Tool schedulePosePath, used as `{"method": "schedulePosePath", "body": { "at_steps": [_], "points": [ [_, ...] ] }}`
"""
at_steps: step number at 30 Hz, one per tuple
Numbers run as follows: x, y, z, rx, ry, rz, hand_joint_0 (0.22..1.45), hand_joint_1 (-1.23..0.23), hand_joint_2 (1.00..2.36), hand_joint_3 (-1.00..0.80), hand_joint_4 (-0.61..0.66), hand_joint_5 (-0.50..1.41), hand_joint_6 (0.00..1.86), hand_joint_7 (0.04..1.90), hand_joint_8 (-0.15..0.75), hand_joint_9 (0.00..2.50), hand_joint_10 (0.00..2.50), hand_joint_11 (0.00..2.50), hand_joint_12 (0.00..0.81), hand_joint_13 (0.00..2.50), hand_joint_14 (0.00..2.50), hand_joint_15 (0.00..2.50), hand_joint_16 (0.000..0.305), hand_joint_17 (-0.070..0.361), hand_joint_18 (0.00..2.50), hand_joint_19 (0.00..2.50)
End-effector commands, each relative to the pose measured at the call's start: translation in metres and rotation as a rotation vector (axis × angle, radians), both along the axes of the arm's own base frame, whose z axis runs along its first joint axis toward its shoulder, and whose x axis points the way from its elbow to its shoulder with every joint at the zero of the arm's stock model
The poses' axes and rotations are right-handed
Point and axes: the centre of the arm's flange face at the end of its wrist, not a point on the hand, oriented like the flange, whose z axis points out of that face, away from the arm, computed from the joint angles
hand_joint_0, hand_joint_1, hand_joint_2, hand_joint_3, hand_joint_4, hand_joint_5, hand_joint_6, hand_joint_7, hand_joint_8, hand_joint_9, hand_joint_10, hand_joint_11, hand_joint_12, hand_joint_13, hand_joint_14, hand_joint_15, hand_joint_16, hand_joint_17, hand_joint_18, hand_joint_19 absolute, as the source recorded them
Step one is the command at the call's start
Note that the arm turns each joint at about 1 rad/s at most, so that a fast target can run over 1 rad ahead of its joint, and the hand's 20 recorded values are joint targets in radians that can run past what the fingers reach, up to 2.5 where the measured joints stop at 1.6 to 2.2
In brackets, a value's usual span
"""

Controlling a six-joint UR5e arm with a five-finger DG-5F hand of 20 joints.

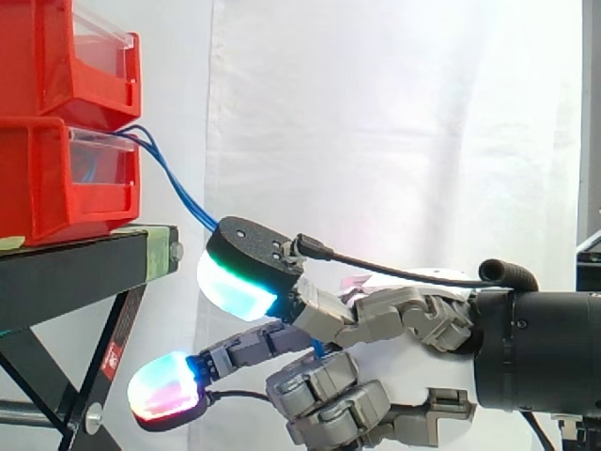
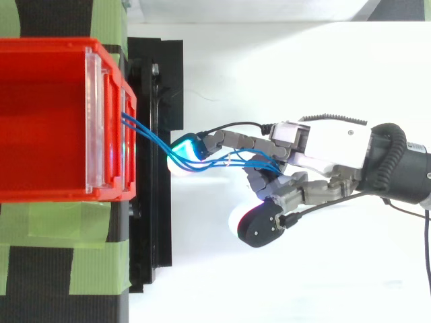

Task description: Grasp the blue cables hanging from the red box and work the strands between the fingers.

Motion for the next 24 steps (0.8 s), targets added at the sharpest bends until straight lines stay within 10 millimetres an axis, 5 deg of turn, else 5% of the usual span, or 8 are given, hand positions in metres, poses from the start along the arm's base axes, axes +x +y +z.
{"method": "schedulePosePath", "body": {
  "at_steps": [1,24],
  "points": [
    [0.0000,0.0000,0.0000,0.000,0.000,0.000,0.76,-0.54,1.00,-1.00,0.32,-0.09,0.01,0.75,0.421,0.69,2.50,2.41,0.518,1.05,2.50,1.59,0.058,0.131,1.34,0.83],
    [0.0000,-0.0009,0.0000,0.000,0.000,-0.002,0.76,-0.54,1.00,-1.00,0.32,-0.09,0.01,0.76,0.414,0.67,2.50,2.45,0.524,1.04,2.50,1.59,0.058,0.131,1.28,0.84]
  ]
}}
